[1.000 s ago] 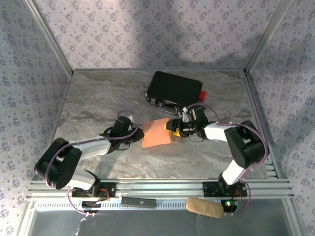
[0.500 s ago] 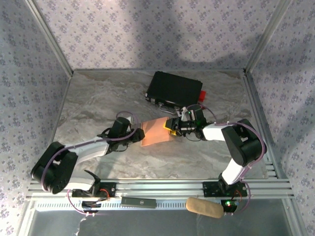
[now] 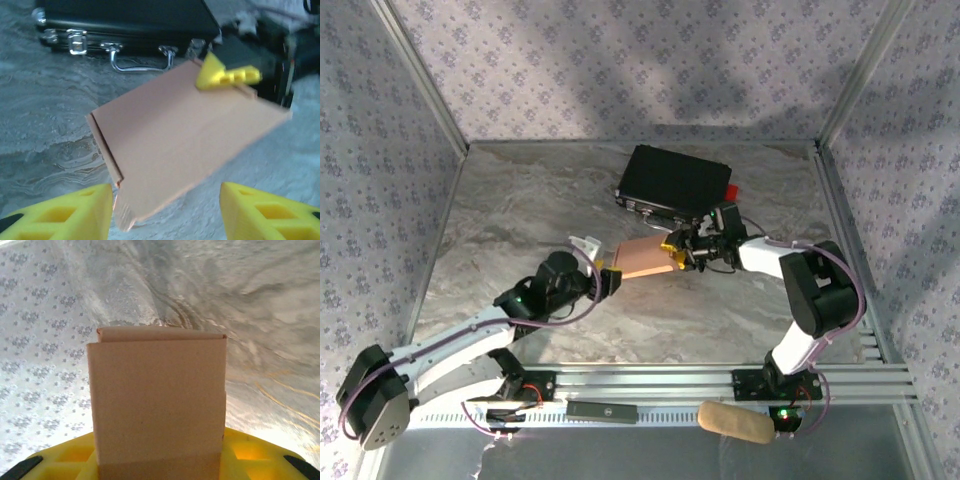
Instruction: Fold the paper box
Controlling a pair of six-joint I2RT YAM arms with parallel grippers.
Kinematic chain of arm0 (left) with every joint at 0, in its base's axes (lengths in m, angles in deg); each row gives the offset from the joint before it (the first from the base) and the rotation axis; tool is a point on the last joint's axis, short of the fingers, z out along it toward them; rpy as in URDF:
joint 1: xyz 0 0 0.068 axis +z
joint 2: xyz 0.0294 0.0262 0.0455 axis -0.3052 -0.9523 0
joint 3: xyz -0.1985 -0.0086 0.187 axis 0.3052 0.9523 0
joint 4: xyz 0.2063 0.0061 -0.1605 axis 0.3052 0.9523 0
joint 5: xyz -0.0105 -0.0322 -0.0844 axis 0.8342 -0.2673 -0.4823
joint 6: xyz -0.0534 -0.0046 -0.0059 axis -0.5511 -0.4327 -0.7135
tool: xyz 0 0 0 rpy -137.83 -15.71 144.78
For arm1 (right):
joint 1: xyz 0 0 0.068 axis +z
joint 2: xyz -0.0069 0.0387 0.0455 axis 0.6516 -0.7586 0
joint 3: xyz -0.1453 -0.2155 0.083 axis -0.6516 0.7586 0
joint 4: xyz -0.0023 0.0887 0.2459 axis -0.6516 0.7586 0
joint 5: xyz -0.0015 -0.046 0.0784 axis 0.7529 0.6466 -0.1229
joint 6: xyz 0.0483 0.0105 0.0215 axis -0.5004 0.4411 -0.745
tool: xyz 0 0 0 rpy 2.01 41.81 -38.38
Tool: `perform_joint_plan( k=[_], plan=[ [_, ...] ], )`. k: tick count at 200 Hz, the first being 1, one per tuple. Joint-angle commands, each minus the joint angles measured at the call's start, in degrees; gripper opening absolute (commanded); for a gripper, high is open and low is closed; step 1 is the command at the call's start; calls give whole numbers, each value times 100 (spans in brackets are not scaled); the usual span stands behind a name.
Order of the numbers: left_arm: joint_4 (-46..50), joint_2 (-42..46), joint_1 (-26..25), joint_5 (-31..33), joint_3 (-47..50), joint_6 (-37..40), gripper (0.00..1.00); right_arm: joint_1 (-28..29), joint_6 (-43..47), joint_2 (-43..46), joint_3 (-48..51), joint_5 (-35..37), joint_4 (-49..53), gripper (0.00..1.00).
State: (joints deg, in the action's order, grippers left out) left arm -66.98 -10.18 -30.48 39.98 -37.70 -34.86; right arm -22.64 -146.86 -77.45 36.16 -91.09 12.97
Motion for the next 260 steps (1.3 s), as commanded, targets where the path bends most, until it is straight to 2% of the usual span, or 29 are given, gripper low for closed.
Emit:
perform_joint_plan(
  k=[1,23,48,74,96,98,100,102,115,151,177,222,260],
  plan=[
    [115,-102,-167,6,-207,1738,56,-296,-45,20,-184,-554,1627,43],
    [-914,-2,-618,270,479,2846,60,-544,463,115,-361,-603,2610,43],
    [-1857,-224,-624,148,925,3295,64,-726,542,154,-287,-783,2840,43],
    [-2285,-905,-624,-39,846,3661,64,-839,672,142,-240,-841,3095,42],
    [-2749,-1415,-624,93,716,3867,65,-857,749,138,-245,-880,3253,42],
    [-2797,-1447,-624,85,713,3875,69,-858,755,142,-241,-880,3261,42],
    [-2840,-1490,-624,67,705,3890,80,-867,766,145,-247,-880,3277,41],
    [-2870,-1517,-624,54,699,3903,83,-865,766,141,-250,-880,3292,41],
    [-2907,-1710,-617,-28,564,3942,84,-885,807,125,-264,-891,3360,41],
    [-3431,-2059,-542,-232,464,3805,84,-916,899,104,-342,-907,3518,41],
    [-3346,-2333,-527,-601,251,3730,82,-927,882,104,-341,-924,3520,40],
    [-3424,-2610,-559,-741,140,3659,74,-986,878,-10,-322,-981,3462,40],
    [-3188,-2773,-604,-802,-45,3692,62,-1037,876,-74,-322,-1029,3438,41]
  ],
)
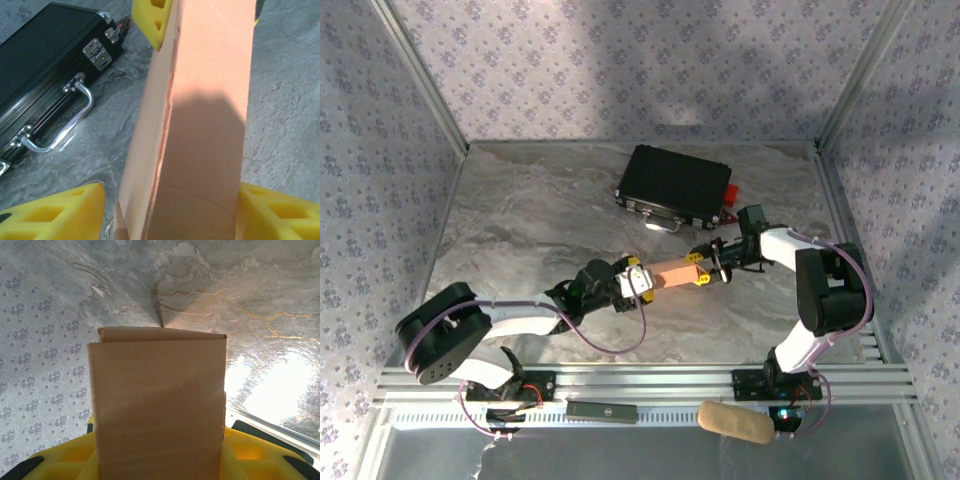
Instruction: Fold the paper box
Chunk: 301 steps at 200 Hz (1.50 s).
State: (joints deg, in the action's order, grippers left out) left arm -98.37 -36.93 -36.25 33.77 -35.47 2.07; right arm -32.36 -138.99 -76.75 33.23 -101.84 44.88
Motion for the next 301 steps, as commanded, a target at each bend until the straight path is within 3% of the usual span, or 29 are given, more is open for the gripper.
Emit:
perform_joint_plan(
  k=[1,33,114,153,198,217,240,278,301],
  plan=[
    [-49,-97,-28,-182,-269,-4,61,-65,91,-144,-29,46,250,41],
    [56,-153,-78,-156,-337,8,57,-95,95,-205,-13,4,221,44],
    [858,67,-75,-259,-566,-83,50,-135,304,-110,-203,61,477,66],
    [1814,399,-2,-439,-833,-175,52,-387,562,748,-400,473,845,72],
    [3489,929,273,-904,-1295,-259,50,-821,1533,1905,-902,1627,1505,73],
    [3774,982,282,-903,-1381,-264,50,-665,1930,2396,-816,2402,1331,65],
    [3909,823,354,-986,-1496,-379,50,-180,2516,3194,-508,3516,950,57],
    [3814,719,580,-1096,-1372,-552,50,1156,3896,4418,360,5151,-156,56],
    [3712,749,667,-1195,-1334,-570,50,1508,4434,4207,283,5311,-117,53]
  ],
)
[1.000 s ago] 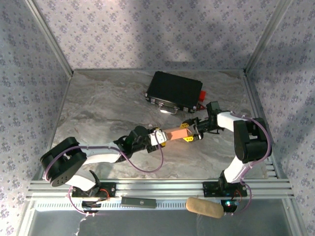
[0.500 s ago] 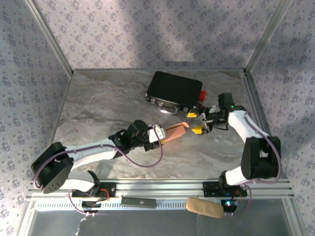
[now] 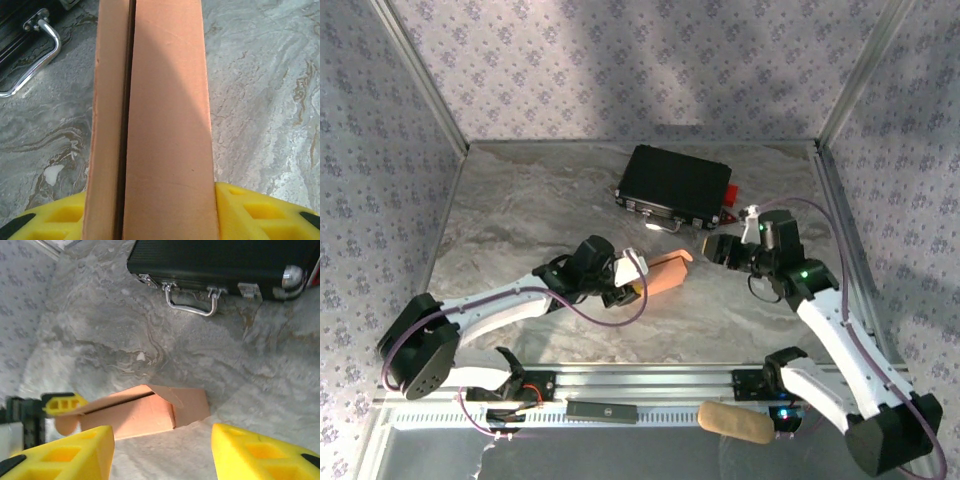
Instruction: Fold the paper box
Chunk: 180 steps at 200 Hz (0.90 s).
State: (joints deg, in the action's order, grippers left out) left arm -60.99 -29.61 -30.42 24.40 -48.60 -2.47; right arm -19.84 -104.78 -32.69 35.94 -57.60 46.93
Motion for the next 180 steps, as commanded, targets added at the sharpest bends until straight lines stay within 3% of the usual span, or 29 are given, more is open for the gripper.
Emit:
perform_joint_plan(
  k=[1,45,127,180],
  plan=[
    [-25,21,82,-261,-20,-115,50,278,1031,-222,1,891,-314,53],
    [57,-19,98,-314,-75,-88,54,980,1562,-976,-434,1462,15,49],
    [102,104,99,-247,-107,-131,58,1050,2024,-2145,-1157,1220,311,47],
    [-1,474,90,-247,-54,-290,63,1170,2078,-2417,-1215,1152,320,47]
  ],
)
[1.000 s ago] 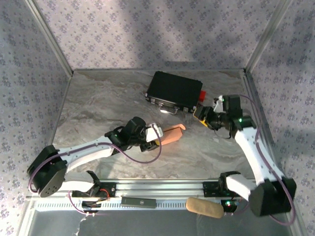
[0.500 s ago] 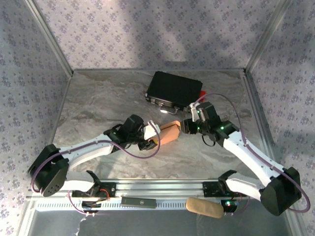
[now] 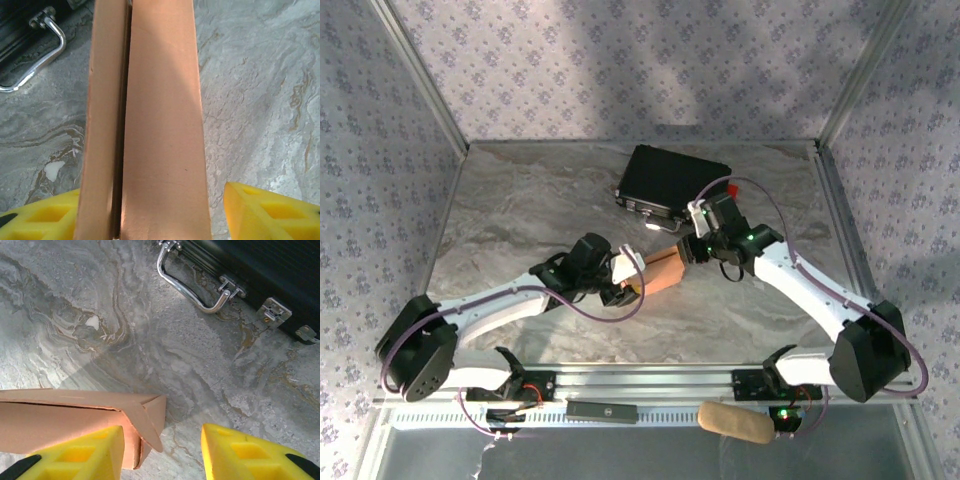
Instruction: Fold the paper box
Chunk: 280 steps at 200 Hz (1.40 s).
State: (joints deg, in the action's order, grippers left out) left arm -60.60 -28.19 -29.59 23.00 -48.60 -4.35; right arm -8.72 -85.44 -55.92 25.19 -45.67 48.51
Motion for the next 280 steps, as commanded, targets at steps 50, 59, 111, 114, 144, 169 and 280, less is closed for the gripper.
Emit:
perform_joint_plan(
  k=[50,59,111,114,144,169,280],
  plan=[
    [130,445,24,152,-220,-291,65,110,144,-326,-87,-78,72,47],
    [177,484,13,210,-273,-424,64,119,143,-366,-84,-78,65,47],
    [688,585,-2,812,-674,-2288,57,194,109,-530,-44,-43,-13,45],
    [702,594,-9,842,-674,-2484,56,190,102,-530,-30,-47,-28,45],
    [885,649,-249,988,-686,-3780,49,224,65,-590,23,42,-56,43],
    [1468,545,-592,1718,-897,-4104,49,255,38,-586,37,78,-57,42],
    [2566,137,-1089,2941,-1290,-5345,41,367,-208,-563,27,332,41,37]
  ],
)
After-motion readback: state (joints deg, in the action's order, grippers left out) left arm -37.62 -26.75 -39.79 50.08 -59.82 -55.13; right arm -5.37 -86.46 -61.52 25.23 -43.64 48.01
